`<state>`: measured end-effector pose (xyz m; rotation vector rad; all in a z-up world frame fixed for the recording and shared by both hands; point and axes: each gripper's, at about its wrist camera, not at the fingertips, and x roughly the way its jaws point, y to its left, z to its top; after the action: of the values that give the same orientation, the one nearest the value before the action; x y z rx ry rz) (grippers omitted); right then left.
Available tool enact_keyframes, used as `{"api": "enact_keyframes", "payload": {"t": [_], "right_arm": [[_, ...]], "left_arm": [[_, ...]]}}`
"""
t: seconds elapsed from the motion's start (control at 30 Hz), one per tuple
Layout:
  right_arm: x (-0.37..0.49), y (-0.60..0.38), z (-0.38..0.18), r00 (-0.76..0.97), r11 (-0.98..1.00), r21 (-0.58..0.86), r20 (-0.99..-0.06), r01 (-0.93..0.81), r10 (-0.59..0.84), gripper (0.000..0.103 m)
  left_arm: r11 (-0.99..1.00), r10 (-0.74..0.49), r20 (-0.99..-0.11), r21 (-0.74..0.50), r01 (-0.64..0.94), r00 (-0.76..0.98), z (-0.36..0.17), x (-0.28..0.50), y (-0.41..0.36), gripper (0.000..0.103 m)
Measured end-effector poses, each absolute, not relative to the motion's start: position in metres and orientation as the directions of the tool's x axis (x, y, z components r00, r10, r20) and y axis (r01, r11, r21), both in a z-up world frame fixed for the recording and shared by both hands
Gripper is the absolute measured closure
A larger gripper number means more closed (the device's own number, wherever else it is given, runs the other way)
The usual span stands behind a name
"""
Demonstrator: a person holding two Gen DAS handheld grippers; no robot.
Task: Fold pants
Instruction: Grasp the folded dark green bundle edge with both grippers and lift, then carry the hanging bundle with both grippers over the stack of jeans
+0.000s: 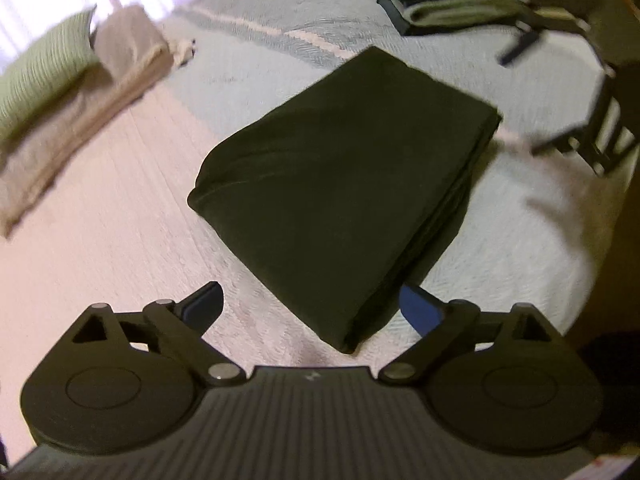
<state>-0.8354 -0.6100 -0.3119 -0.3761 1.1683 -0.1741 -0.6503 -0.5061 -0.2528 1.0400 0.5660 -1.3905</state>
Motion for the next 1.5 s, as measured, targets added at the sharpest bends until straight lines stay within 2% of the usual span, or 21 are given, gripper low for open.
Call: {"api": "enact_keyframes", "payload": {"t": [0.13, 0.23, 0.37, 0.43, 0.57, 0.67, 0.77, 0.83, 0.9, 0.97, 1.0, 1.07, 1.13, 1.2, 1.27, 1.5], "right_arm": [[-0.838, -0.605, -0.367, 0.458, 0.820, -0.486, -0.829, -0.302, -0.323, 0.023], [-0.842, -0.602, -0.409, 0.525, 0.666, -0.593, -0.781, -0.452, -0.339, 0.023], [-0.845, -0.609, -0.441, 0.606, 0.553, -0.670, -0.723, -0.496, -0.333, 0.023], [-0.842, -0.617, -0.438, 0.627, 0.560, -0.681, -0.706, -0.472, -0.330, 0.043], [-0.828, -0.633, -0.407, 0.584, 0.672, -0.592, -0.761, -0.446, -0.283, 0.064], [-0.818, -0.639, -0.373, 0.553, 0.739, -0.528, -0.793, -0.417, -0.255, 0.070], [-0.803, -0.650, -0.342, 0.532, 0.789, -0.478, -0.814, -0.386, -0.234, 0.072], [-0.796, -0.656, -0.327, 0.512, 0.832, -0.427, -0.833, -0.354, -0.209, 0.072], [-0.791, -0.658, -0.319, 0.504, 0.846, -0.409, -0.839, -0.341, -0.203, 0.072], [-0.790, -0.662, -0.318, 0.498, 0.865, -0.385, -0.846, -0.323, -0.190, 0.072], [-0.789, -0.661, -0.319, 0.496, 0.863, -0.385, -0.847, -0.327, -0.190, 0.072], [-0.796, -0.658, -0.328, 0.502, 0.855, -0.400, -0.841, -0.332, -0.199, 0.070], [-0.801, -0.654, -0.336, 0.515, 0.836, -0.429, -0.830, -0.341, -0.216, 0.064], [-0.816, -0.647, -0.349, 0.528, 0.808, -0.481, -0.809, -0.340, -0.260, 0.039], [-0.828, -0.641, -0.359, 0.563, 0.777, -0.536, -0.773, -0.331, -0.293, 0.027], [-0.835, -0.619, -0.404, 0.643, 0.584, -0.696, -0.681, -0.418, -0.350, 0.026]], "left_arm": [[-0.174, -0.537, -0.818, 0.344, 0.923, 0.204, -0.289, -0.678, -0.496, 0.009], [-0.192, -0.548, -0.802, 0.397, 0.897, 0.238, -0.310, -0.695, -0.490, 0.009], [-0.217, -0.562, -0.781, 0.458, 0.862, 0.273, -0.332, -0.709, -0.485, 0.007], [-0.237, -0.572, -0.764, 0.502, 0.832, 0.298, -0.338, -0.715, -0.486, 0.007], [-0.307, -0.602, -0.718, 0.612, 0.729, 0.349, -0.350, -0.726, -0.488, 0.005], [-0.347, -0.617, -0.693, 0.665, 0.661, 0.374, -0.356, -0.730, -0.494, 0.006], [-0.359, -0.637, -0.664, 0.705, 0.612, 0.391, -0.354, -0.731, -0.501, 0.006], [-0.356, -0.646, -0.645, 0.728, 0.586, 0.409, -0.352, -0.729, -0.508, 0.010], [-0.359, -0.641, -0.637, 0.742, 0.566, 0.429, -0.351, -0.725, -0.514, 0.018], [-0.373, -0.630, -0.639, 0.747, 0.550, 0.441, -0.350, -0.718, -0.520, 0.043], [-0.386, -0.622, -0.652, 0.737, 0.555, 0.434, -0.347, -0.715, -0.522, 0.045], [-0.419, -0.597, -0.697, 0.692, 0.588, 0.397, -0.340, -0.707, -0.527, 0.056], [-0.441, -0.576, -0.733, 0.652, 0.617, 0.362, -0.330, -0.701, -0.530, 0.060], [-0.452, -0.570, -0.751, 0.626, 0.636, 0.334, -0.320, -0.695, -0.533, 0.062], [-0.449, -0.560, -0.773, 0.585, 0.675, 0.298, -0.308, -0.689, -0.541, 0.064], [-0.454, -0.562, -0.799, 0.515, 0.727, 0.215, -0.286, -0.669, -0.556, 0.065]]}}
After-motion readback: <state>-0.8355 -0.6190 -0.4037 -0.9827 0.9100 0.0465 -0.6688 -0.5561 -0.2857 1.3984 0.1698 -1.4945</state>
